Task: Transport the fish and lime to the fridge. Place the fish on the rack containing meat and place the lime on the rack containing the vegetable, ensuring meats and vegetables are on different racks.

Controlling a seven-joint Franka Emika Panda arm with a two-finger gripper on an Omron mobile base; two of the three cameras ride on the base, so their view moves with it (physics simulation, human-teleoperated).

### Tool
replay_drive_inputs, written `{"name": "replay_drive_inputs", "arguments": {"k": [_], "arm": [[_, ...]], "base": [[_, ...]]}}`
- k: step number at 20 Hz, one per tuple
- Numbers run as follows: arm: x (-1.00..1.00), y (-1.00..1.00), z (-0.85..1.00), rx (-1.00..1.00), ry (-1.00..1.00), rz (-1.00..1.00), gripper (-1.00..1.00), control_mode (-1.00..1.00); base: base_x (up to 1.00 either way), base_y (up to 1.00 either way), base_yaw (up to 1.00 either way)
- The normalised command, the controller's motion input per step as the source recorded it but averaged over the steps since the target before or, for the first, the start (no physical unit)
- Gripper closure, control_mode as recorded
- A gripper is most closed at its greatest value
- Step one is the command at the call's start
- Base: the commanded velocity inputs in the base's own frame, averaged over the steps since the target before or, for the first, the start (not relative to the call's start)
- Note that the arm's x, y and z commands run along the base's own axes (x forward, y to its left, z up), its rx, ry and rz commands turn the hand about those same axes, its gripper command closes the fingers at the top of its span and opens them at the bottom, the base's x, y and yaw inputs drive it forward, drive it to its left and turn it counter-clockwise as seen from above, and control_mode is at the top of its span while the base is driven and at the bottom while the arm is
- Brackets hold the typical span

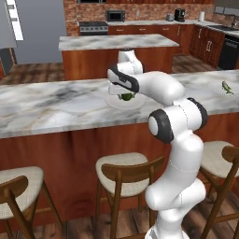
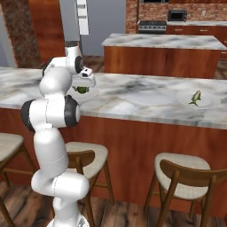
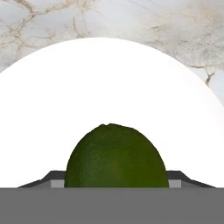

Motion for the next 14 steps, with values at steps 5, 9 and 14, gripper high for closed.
{"name": "replay_drive_inputs", "arguments": {"k": [5,9,14], "arm": [[-0.07,0.0,0.01,0.0,0.02,0.0,1.0,-1.0],[-0.59,0.0,0.72,0.04,-0.01,0.0,1.0,-1.0],[-0.92,-0.15,0.78,0.03,0.0,0.01,1.0,-1.0]], "base": [[0.0,0.0,0.0],[0.0,0.0,0.0],[0.0,0.0,0.0]]}}
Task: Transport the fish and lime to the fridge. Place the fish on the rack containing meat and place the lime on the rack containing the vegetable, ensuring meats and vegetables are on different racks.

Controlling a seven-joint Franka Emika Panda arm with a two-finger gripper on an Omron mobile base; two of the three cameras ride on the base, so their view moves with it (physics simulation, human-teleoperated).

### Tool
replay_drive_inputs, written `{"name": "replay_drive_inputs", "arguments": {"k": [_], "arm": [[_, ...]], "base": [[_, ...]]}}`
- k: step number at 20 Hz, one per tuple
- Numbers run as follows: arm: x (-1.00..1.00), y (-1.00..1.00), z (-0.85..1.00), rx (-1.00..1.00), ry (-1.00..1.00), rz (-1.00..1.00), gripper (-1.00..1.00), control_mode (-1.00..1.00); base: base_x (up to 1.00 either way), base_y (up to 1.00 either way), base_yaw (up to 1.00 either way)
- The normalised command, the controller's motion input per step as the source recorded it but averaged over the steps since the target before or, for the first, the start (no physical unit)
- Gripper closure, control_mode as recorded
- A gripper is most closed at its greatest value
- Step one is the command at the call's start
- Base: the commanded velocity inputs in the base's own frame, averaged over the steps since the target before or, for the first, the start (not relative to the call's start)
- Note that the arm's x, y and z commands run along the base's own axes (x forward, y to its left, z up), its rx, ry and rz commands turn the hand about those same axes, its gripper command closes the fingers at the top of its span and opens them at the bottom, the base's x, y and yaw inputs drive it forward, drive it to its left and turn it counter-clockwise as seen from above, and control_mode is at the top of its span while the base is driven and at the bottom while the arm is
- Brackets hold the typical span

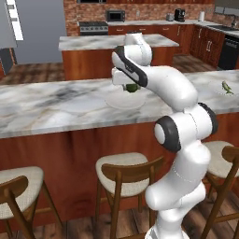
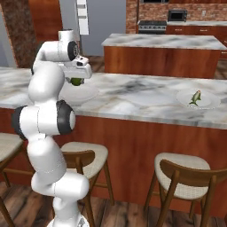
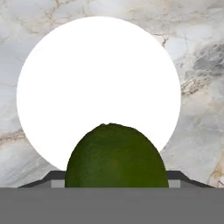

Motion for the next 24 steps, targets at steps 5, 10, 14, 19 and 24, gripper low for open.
{"name": "replay_drive_inputs", "arguments": {"k": [5,10,14,19,24], "arm": [[-1.0,-0.32,0.49,0.0,-0.11,0.06,1.0,-1.0],[-1.0,-0.15,0.46,0.0,-0.12,0.08,1.0,-1.0],[-1.0,-0.01,0.3,0.0,-0.2,0.1,1.0,-1.0],[-1.0,0.0,0.03,0.0,-0.31,0.11,1.0,-1.0],[-0.77,-0.1,0.0,0.0,-0.23,0.01,1.0,-1.0]], "base": [[0.0,0.0,0.0],[0.0,0.0,0.0],[0.0,0.0,0.0],[0.0,0.0,0.0],[0.0,0.0,0.0]]}}
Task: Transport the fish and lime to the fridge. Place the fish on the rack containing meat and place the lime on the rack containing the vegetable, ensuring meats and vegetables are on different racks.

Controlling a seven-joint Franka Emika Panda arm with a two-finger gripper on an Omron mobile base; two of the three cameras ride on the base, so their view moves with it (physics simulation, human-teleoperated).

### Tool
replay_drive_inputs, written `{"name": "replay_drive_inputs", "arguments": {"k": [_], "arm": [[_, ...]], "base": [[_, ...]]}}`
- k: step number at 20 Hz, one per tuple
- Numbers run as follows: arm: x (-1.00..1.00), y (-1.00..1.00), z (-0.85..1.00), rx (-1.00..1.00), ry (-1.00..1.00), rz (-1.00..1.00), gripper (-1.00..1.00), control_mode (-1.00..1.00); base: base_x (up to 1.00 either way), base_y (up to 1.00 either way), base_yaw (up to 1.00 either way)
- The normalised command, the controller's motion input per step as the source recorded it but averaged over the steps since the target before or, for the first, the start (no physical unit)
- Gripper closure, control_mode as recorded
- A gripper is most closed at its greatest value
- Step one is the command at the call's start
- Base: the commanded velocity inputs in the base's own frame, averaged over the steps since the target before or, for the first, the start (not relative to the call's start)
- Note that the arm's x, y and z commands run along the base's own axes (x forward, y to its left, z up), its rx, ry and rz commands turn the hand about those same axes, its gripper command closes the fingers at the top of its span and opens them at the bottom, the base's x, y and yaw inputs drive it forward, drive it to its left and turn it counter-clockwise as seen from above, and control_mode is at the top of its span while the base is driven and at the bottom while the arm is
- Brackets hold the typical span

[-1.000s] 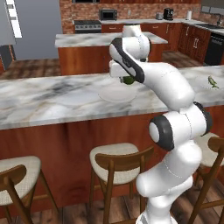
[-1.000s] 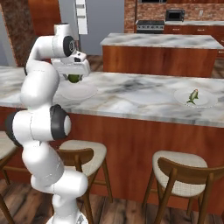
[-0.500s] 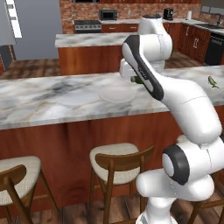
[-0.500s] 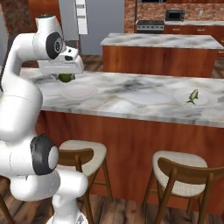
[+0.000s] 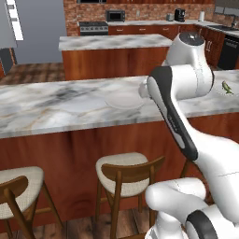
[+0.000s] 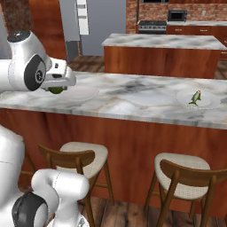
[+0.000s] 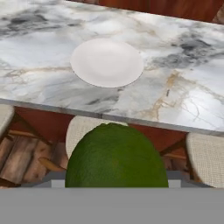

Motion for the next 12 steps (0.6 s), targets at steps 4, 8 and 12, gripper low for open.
{"name": "replay_drive_inputs", "arguments": {"k": [4,8,12], "arm": [[-0.42,-0.12,0.03,0.0,-0.12,-0.03,1.0,-1.0],[-0.47,-0.26,0.11,0.04,-0.08,-0.03,1.0,-1.0],[-0.56,-0.24,0.31,0.07,-0.08,-0.03,1.0,-1.0]], "base": [[0.0,0.0,0.0],[0.0,0.0,0.0],[0.0,0.0,0.0]]}}
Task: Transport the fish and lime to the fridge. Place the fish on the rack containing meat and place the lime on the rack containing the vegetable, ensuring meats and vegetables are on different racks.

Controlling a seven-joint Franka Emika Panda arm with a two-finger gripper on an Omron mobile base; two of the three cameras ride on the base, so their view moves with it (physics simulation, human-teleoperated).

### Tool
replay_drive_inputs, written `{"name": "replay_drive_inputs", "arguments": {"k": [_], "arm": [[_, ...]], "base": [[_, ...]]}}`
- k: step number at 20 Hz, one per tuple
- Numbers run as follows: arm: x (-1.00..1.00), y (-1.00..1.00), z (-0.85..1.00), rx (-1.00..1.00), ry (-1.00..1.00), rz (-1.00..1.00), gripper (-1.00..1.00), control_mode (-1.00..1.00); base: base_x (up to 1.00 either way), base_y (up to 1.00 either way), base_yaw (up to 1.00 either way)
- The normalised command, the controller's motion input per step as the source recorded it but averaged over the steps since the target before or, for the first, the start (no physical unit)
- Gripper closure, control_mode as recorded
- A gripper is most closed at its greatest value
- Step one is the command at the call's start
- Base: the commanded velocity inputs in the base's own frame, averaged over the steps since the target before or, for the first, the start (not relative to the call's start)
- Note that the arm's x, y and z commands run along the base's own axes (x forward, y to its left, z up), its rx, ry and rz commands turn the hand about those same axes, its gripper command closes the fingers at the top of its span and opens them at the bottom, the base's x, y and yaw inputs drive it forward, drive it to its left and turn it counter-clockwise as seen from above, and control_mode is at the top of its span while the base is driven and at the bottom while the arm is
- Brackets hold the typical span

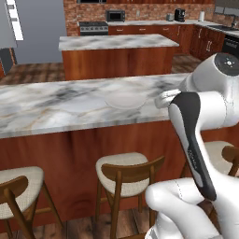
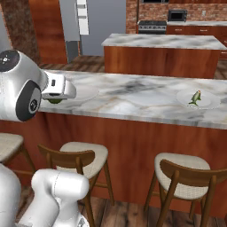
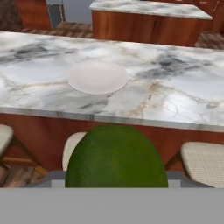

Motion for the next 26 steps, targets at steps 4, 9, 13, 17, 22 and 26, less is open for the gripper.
{"name": "replay_drive_inputs", "arguments": {"k": [4,9,13,17,22,26], "arm": [[-0.53,-0.21,0.27,0.07,-0.02,-0.06,1.0,-1.0],[0.0,0.0,0.0,0.0,0.0,0.0,1.0,1.0],[0.0,0.0,0.0,0.0,0.0,0.0,1.0,1.0],[0.0,0.0,0.0,0.0,0.0,0.0,1.0,1.0],[0.0,0.0,0.0,0.0,0.0,0.0,1.0,1.0],[0.0,0.0,0.0,0.0,0.0,0.0,1.0,1.0]], "base": [[0.0,0.0,0.0],[-0.77,-0.49,-0.14],[-0.98,-0.54,-0.11],[-0.47,-0.92,0.0],[-0.26,-1.0,0.0],[-0.32,-1.0,0.0]]}}
